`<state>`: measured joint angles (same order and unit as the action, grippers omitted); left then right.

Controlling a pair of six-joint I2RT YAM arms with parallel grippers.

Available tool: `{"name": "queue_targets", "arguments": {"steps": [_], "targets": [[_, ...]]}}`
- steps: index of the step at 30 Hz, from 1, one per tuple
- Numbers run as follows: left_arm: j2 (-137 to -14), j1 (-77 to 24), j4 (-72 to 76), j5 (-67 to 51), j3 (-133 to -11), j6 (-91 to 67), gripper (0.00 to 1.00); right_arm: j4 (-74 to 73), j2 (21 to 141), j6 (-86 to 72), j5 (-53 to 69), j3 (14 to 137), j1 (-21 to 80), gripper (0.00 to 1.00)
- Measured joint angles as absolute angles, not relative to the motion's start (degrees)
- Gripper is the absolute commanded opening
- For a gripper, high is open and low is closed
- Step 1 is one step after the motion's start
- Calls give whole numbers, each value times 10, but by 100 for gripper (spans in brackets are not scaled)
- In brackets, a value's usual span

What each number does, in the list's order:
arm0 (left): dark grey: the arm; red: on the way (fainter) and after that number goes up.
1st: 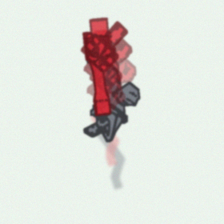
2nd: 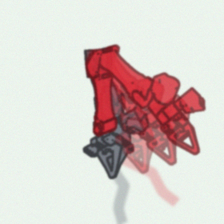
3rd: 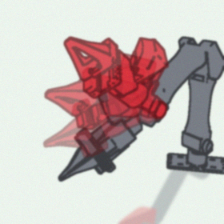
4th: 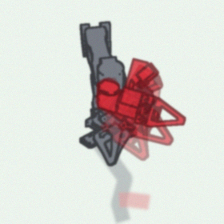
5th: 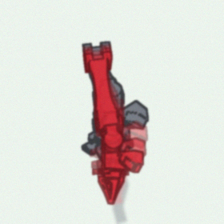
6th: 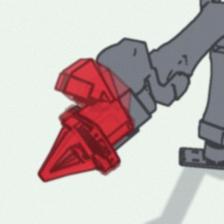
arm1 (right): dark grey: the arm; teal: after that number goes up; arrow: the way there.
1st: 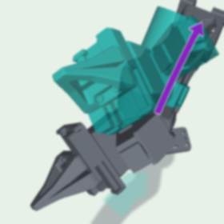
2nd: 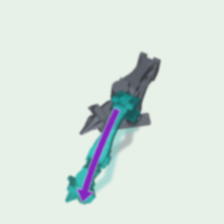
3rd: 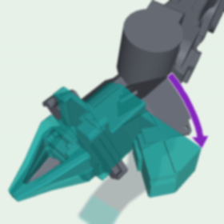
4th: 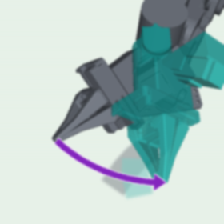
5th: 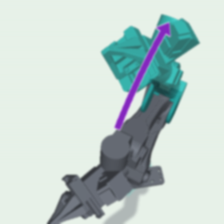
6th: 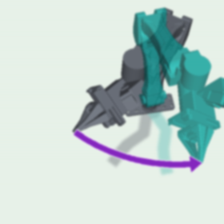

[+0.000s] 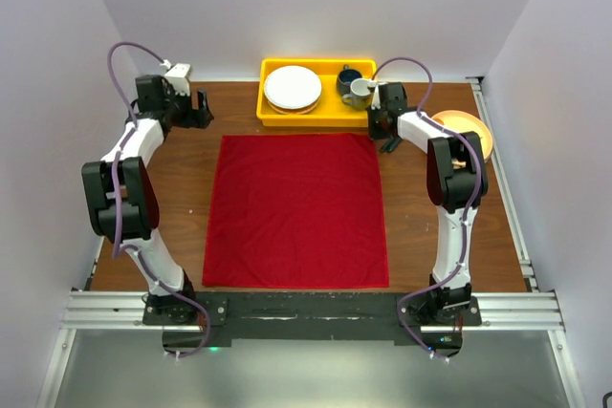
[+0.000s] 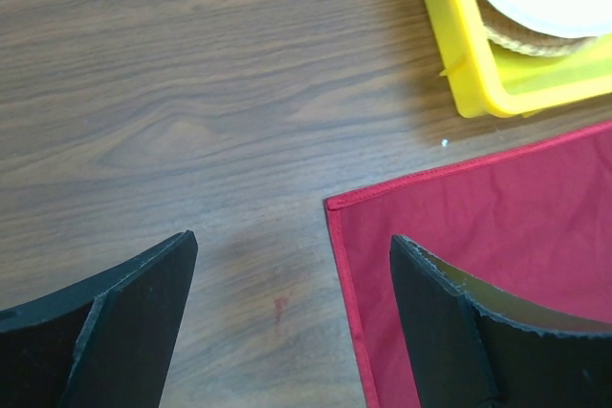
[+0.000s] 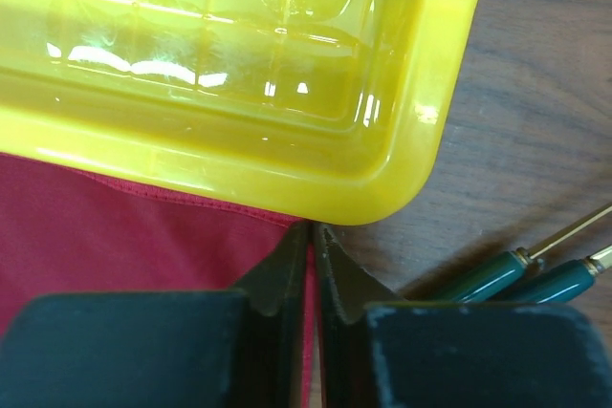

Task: Fold the napkin into a case and place the utensils inside
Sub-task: Pick up the flattened napkin from the center of the board.

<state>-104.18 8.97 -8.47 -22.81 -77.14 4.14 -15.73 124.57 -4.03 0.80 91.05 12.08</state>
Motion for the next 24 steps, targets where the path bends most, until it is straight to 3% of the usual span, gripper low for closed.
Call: {"name": "queue_targets", "arguments": {"steps": [14, 24], "targets": [[-1109, 89, -123, -238, -814, 60, 83, -159, 1239, -55, 43, 910, 121, 0], [-1178, 82, -186, -252, -875, 73, 81, -165, 1168, -70, 71, 901, 121, 0]]}}
